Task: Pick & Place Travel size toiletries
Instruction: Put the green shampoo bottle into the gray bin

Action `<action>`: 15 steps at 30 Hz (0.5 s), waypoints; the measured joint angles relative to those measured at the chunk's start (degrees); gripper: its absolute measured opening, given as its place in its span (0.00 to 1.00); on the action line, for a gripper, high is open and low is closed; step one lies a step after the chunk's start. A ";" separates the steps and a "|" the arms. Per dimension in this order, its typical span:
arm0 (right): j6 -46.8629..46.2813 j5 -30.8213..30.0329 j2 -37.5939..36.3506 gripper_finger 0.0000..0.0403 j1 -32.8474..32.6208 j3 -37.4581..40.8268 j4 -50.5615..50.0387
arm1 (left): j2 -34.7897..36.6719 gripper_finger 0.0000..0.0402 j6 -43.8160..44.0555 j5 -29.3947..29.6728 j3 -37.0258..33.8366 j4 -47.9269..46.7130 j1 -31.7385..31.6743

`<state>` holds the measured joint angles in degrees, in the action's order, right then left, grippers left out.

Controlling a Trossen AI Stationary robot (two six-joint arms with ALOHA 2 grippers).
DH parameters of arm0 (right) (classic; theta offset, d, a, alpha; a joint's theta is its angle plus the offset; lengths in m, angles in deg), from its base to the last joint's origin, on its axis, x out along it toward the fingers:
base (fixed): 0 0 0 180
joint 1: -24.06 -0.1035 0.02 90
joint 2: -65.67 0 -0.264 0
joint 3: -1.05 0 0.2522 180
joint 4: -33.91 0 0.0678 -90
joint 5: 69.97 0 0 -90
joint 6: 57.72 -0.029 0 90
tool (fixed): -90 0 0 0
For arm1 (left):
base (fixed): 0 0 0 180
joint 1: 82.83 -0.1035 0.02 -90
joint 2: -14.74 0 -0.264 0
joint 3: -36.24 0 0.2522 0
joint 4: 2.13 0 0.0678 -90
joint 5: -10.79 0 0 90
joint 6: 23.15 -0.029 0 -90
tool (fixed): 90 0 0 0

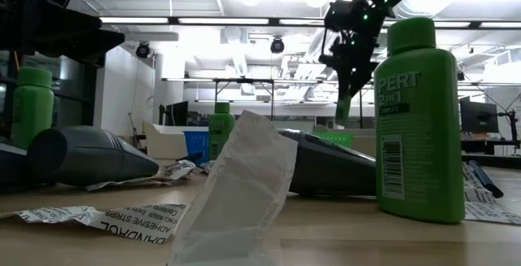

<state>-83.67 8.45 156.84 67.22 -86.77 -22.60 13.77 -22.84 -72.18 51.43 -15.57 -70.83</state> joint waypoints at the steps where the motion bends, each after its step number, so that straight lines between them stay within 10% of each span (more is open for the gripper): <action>1: -1.01 0.12 0.77 0.22 -0.05 0.00 -0.02 | -0.01 0.55 0.00 0.00 0.02 0.00 0.00; 15: -6.02 2.73 11.03 0.22 0.96 0.04 2.53 | 0.00 0.55 0.00 0.00 0.02 0.00 -0.01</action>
<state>-89.69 11.18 167.86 68.17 -86.73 -20.06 13.76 -22.84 -72.18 51.45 -15.57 -70.85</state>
